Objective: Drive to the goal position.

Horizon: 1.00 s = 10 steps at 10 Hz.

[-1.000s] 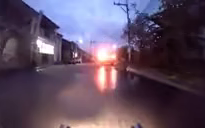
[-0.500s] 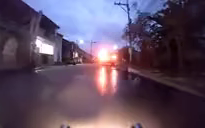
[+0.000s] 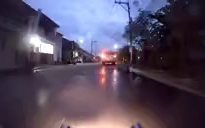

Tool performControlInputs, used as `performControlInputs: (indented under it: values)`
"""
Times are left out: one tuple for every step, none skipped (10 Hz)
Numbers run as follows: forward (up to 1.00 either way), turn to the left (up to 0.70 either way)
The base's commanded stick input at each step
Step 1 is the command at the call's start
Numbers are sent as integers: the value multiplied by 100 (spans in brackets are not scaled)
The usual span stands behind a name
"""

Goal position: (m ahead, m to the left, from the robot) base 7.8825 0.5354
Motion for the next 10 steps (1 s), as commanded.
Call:
performControlInputs:
  values:
    - [50,0]
    - [50,0]
    - [50,0]
    - [50,0]
    - [50,0]
    - [50,0]
    - [50,0]
    - [50,0]
    - [50,0]
    - [50,0]
